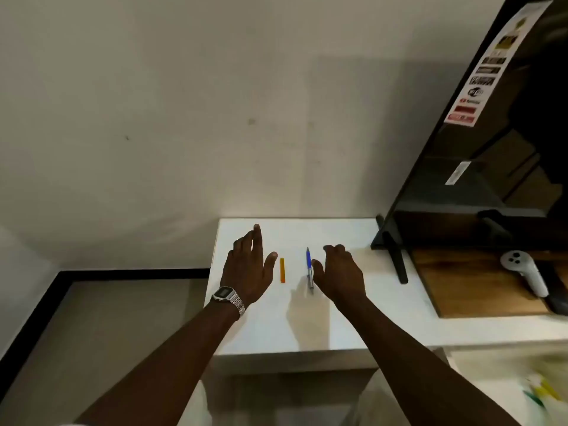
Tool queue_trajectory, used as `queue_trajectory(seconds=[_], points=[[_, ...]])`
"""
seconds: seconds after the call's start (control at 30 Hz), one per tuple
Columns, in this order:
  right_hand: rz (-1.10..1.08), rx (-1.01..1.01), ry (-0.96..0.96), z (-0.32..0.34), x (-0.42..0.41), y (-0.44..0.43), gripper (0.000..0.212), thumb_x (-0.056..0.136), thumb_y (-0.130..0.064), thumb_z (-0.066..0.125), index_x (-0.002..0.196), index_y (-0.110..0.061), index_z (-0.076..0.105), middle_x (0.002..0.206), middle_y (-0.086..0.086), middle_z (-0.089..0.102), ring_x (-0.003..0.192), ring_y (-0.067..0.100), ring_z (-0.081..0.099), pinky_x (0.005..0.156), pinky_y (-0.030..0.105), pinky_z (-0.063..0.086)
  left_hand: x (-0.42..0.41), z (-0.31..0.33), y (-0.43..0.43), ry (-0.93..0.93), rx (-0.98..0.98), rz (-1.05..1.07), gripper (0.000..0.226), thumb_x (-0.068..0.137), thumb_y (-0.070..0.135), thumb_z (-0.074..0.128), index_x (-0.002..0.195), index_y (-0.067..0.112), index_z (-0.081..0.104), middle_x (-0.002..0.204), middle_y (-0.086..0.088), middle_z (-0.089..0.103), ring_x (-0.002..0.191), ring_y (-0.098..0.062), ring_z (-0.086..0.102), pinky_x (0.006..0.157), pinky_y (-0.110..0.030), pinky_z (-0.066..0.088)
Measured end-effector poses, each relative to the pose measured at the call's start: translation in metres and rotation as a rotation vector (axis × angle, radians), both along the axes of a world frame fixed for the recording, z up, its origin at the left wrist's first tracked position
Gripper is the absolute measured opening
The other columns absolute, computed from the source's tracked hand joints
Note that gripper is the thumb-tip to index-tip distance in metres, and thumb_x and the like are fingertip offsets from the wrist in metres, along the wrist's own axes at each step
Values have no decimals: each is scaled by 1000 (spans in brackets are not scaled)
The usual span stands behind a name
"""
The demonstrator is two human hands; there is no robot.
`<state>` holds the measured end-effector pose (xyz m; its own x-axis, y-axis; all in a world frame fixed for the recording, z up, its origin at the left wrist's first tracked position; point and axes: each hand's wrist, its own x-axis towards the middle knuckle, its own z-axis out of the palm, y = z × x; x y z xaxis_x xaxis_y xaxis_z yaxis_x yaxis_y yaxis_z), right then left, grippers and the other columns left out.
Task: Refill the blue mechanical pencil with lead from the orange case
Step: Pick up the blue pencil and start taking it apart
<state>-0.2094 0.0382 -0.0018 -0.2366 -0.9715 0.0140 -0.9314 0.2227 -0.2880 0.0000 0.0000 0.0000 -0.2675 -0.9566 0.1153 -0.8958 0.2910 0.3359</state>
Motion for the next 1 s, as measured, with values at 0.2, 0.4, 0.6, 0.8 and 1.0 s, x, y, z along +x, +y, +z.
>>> queue_trajectory(seconds=[0.2, 0.4, 0.6, 0.8, 1.0], points=[[-187, 162, -205, -45, 2, -9, 37, 94, -45, 67, 89, -10, 60, 100, 12, 73, 91, 33, 70, 67, 32, 46, 0, -44, 0, 29, 109, 71, 75, 106, 48, 40, 163, 4, 18, 161, -19, 38, 143, -38, 40, 104, -49, 46], [-232, 231, -264, -73, 1, -28, 39, 91, -42, 70, 101, -5, 67, 104, 14, 72, 98, 36, 72, 69, 31, 44, 0, -79, 4, 65, 159, 97, 64, 105, 44, 46, 157, 7, 37, 155, -20, 47, 138, -40, 45, 102, -50, 49], [-274, 258, -311, -78, -3, -48, 30, 81, -32, 73, 90, -11, 54, 89, 5, 62, 84, 33, 67, 66, 33, 48, -7, -91, -1, 162, 174, 136, 55, 105, 40, 49, 149, 7, 49, 151, -19, 50, 134, -41, 47, 103, -52, 48], [-373, 266, -551, -84, -12, -51, 30, 73, -29, 75, 79, 0, 76, 66, 11, 77, 58, 27, 74, 68, 40, 67, -33, -95, 0, 420, 182, 92, 39, 102, 28, 61, 135, 6, 63, 138, -16, 61, 122, -37, 57, 105, -48, 45], [-405, 197, -1012, -64, -9, -30, 19, 75, -18, 82, 66, -2, 78, 62, 15, 74, 54, 30, 76, 46, 27, 56, -63, -82, -5, 889, 553, 206, 17, 98, 29, 66, 107, 19, 77, 105, 1, 78, 95, -15, 72, 81, -22, 52]])
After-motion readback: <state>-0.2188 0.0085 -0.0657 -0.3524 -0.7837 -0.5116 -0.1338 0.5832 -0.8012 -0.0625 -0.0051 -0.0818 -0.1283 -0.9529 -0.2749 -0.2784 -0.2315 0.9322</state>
